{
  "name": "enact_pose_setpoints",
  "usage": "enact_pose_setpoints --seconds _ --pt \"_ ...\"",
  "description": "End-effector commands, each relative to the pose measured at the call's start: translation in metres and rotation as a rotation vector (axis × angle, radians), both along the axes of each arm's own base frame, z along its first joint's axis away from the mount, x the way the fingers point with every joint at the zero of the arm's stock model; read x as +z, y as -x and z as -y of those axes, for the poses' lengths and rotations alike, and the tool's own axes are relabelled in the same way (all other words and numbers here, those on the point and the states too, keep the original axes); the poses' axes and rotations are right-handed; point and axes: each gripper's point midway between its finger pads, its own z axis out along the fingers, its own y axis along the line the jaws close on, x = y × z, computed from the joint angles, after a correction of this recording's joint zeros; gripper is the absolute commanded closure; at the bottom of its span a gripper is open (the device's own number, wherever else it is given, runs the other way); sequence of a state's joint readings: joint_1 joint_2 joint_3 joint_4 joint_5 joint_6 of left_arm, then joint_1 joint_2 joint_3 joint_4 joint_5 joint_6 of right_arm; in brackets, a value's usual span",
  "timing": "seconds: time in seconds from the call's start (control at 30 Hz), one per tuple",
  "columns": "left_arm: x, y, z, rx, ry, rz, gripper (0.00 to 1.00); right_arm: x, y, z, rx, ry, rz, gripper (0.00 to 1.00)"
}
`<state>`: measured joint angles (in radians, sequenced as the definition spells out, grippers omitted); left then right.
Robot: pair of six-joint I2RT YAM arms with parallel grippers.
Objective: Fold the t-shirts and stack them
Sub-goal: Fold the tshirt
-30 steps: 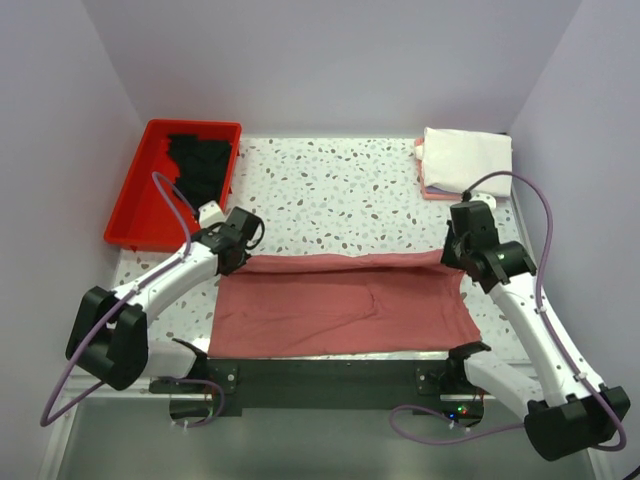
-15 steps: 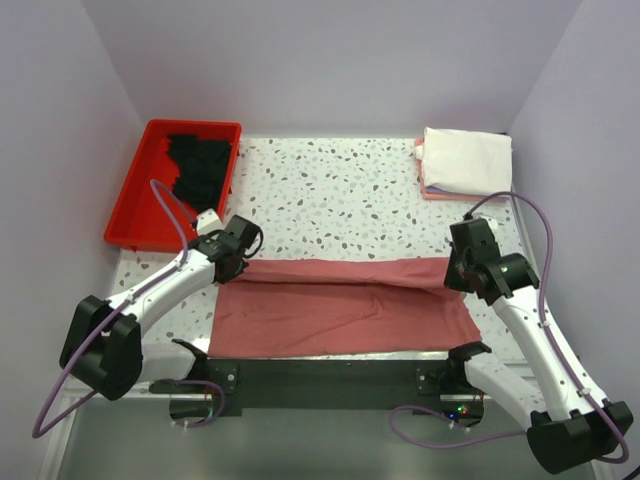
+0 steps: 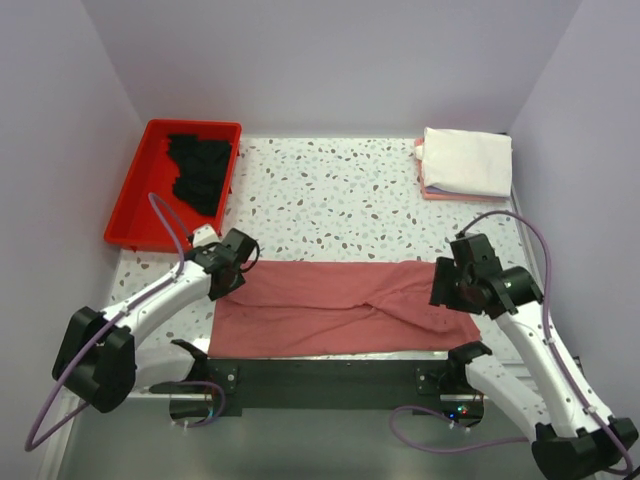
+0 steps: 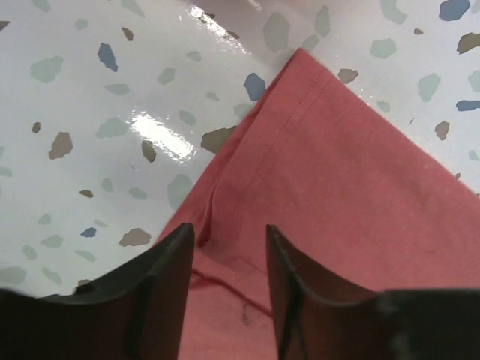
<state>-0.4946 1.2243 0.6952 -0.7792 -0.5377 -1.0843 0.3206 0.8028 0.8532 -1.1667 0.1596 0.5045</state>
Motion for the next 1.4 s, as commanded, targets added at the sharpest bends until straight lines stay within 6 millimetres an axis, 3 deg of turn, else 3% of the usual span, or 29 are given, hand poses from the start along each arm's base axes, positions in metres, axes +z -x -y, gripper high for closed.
enact_pose_setpoints --seconds 0.0,0.03,0.07,0.2,0.3,0.43,0.6,0.67,0.8,0.97,1.17,1.37 --pt "0.017 0.009 -0.006 0.032 0.013 0.042 0.47 0.016 0.012 -0.015 0.079 -0.096 0.033 0.23" --pt "0.021 0.009 -0.006 0.033 0.017 0.055 0.41 0.02 0.01 -0.018 0.089 -0.111 0.056 0.02" --pt "0.029 0.007 -0.006 0.029 0.032 0.09 0.32 0.025 0.01 -0.023 0.112 -0.145 0.084 0.01" --pt "0.05 -0.003 -0.005 0.021 0.051 0.173 0.15 0.041 -0.01 -0.04 0.157 -0.215 0.182 0.01" --pt "0.061 -0.013 0.004 -0.012 0.08 0.209 0.02 0.039 -0.023 -0.051 0.182 -0.246 0.182 0.01" --pt "0.067 -0.037 0.037 -0.144 0.186 0.262 0.0 0.027 -0.043 -0.069 0.208 -0.296 0.167 0.01" --pt "0.04 -0.047 0.086 -0.353 0.332 0.216 0.0 -0.005 -0.074 -0.095 0.254 -0.366 0.124 0.01" --pt "0.022 -0.044 0.091 -0.375 0.335 0.163 0.0 -0.028 -0.079 -0.1 0.257 -0.364 0.047 0.01" --pt "-0.002 -0.041 0.09 -0.369 0.319 0.099 0.0 -0.063 -0.071 -0.106 0.269 -0.375 -0.084 0.01" --pt "-0.024 -0.034 0.083 -0.354 0.287 0.04 0.0 -0.089 -0.051 -0.103 0.273 -0.371 -0.175 0.01" --pt "-0.037 -0.029 0.071 -0.319 0.234 -0.006 0.0 -0.098 -0.026 -0.108 0.311 -0.415 -0.25 0.01" --pt "-0.043 -0.025 0.071 -0.296 0.248 -0.007 0.0 -0.087 0.01 -0.128 0.447 -0.527 -0.317 0.01"
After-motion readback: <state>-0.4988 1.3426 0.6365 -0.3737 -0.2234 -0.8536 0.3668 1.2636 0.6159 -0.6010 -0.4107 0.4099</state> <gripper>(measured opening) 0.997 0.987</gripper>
